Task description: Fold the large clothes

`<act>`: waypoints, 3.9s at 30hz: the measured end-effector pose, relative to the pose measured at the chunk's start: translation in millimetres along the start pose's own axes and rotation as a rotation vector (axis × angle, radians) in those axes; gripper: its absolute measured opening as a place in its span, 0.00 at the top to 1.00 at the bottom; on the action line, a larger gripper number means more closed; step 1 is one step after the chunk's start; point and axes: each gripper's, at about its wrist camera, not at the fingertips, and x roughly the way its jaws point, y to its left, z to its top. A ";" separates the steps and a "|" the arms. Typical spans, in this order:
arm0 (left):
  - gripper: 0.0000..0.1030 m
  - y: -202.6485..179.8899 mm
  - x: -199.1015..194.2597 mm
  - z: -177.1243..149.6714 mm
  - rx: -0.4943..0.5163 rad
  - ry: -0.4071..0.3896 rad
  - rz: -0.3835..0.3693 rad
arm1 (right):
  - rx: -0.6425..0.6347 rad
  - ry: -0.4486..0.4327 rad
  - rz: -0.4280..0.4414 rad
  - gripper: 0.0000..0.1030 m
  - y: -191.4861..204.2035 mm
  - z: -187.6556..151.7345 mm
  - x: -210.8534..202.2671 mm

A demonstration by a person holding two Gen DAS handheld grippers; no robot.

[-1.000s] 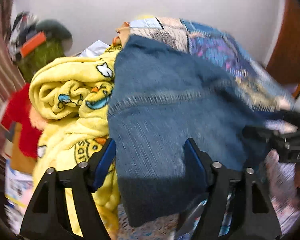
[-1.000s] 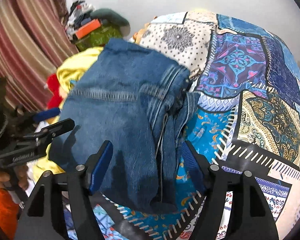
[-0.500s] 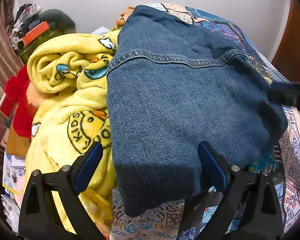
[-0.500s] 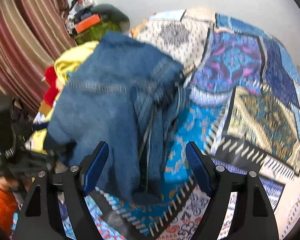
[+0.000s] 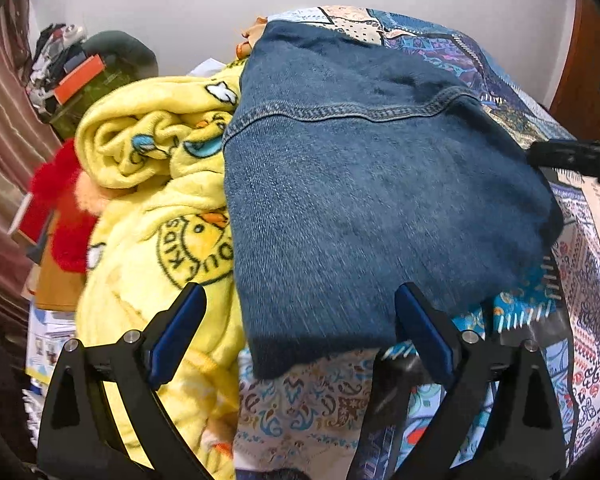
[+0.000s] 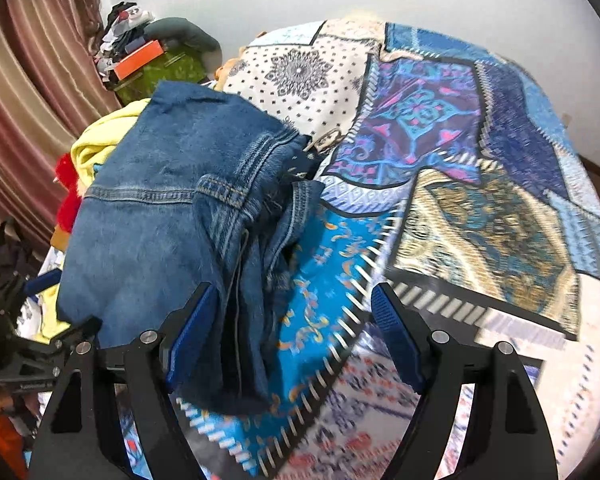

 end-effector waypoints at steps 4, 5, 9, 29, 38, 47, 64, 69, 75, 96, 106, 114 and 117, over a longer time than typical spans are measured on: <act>0.07 -7.9 -36.4 -2.4 0.008 -0.043 0.017 | 0.032 -0.041 0.076 0.26 1.8 -9.7 -41.0; 0.07 -9.2 -47.5 -2.7 0.006 -0.060 0.015 | 0.042 -0.055 0.094 0.26 3.5 -13.9 -52.2; 0.07 -13.5 -104.2 -4.3 -0.016 -0.159 0.005 | 0.031 -0.118 0.138 0.26 19.3 -29.7 -99.6; 0.07 -56.2 -396.1 -103.2 -0.146 -0.810 -0.057 | -0.132 -0.672 0.188 0.26 96.9 -124.7 -340.9; 0.07 -74.7 -405.2 -138.1 -0.174 -0.843 -0.042 | -0.154 -0.712 0.120 0.26 110.9 -156.5 -347.2; 0.01 -84.9 -405.4 -145.7 -0.168 -0.846 0.009 | -0.122 -0.713 0.070 0.13 106.5 -167.1 -348.3; 0.01 -86.1 -398.6 -148.1 -0.170 -0.836 -0.002 | -0.093 -0.741 0.004 0.00 102.7 -173.3 -355.6; 0.01 -85.5 -397.4 -148.3 -0.173 -0.829 0.000 | -0.094 -0.743 0.000 0.00 103.8 -174.4 -356.3; 0.00 -87.0 -398.7 -149.4 -0.187 -0.823 0.007 | -0.092 -0.746 -0.004 0.00 103.4 -174.2 -358.5; 0.00 -90.7 -397.5 -143.8 -0.187 -0.807 -0.002 | -0.084 -0.755 -0.008 0.00 101.9 -176.6 -362.8; 0.00 -91.3 -395.3 -143.8 -0.182 -0.800 -0.017 | -0.085 -0.752 -0.009 0.00 101.9 -176.7 -362.0; 0.00 -87.5 -393.1 -141.8 -0.183 -0.792 -0.048 | -0.090 -0.752 -0.014 0.00 103.4 -176.1 -361.8; 0.00 -86.9 -390.8 -140.7 -0.184 -0.781 -0.075 | -0.089 -0.752 -0.014 0.00 103.1 -176.0 -361.8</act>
